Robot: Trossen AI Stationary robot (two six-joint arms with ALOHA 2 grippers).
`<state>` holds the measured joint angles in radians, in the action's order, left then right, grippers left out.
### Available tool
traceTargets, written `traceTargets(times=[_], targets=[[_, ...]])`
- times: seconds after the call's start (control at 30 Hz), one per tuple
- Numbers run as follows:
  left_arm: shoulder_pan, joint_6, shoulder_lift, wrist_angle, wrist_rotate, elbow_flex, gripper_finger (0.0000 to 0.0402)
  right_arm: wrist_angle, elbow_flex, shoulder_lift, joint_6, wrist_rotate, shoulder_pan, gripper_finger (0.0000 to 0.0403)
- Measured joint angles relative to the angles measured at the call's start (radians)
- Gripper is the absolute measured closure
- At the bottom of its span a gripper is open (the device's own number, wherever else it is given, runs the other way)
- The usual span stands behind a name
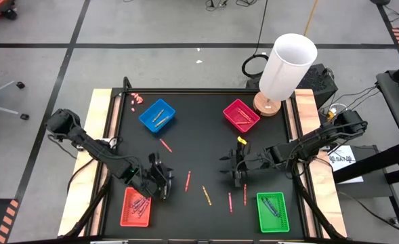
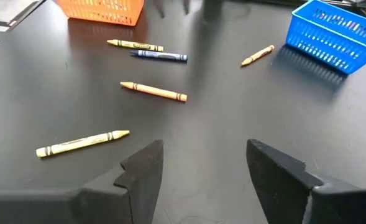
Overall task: Sort crayons
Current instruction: Put the orange crayon into the red bin
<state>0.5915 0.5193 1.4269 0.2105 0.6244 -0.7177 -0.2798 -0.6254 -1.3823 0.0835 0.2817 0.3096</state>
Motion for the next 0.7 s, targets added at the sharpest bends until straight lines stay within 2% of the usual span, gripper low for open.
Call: traceTargets(times=[0.1,0.17,0.4,0.7], targets=[[-0.003,0.035,0.0,0.011,-0.096,0.0,0.0268,0.0,0.0,0.0,-0.013,0.0,0.0,0.0188],[-0.003,0.052,0.004,-0.004,-0.117,0.0,0.0268,-0.001,0.0,0.0,-0.012,-0.002,0.0,0.0188],[-0.001,0.028,0.062,-0.075,-0.123,0.0,0.0268,-0.144,-0.001,-0.021,0.001,-0.149,0.0,0.0188],[-0.002,0.021,0.089,-0.082,-0.109,0.0,0.0268,-0.161,-0.106,-0.215,-0.11,-0.174,-0.021,0.0188]])
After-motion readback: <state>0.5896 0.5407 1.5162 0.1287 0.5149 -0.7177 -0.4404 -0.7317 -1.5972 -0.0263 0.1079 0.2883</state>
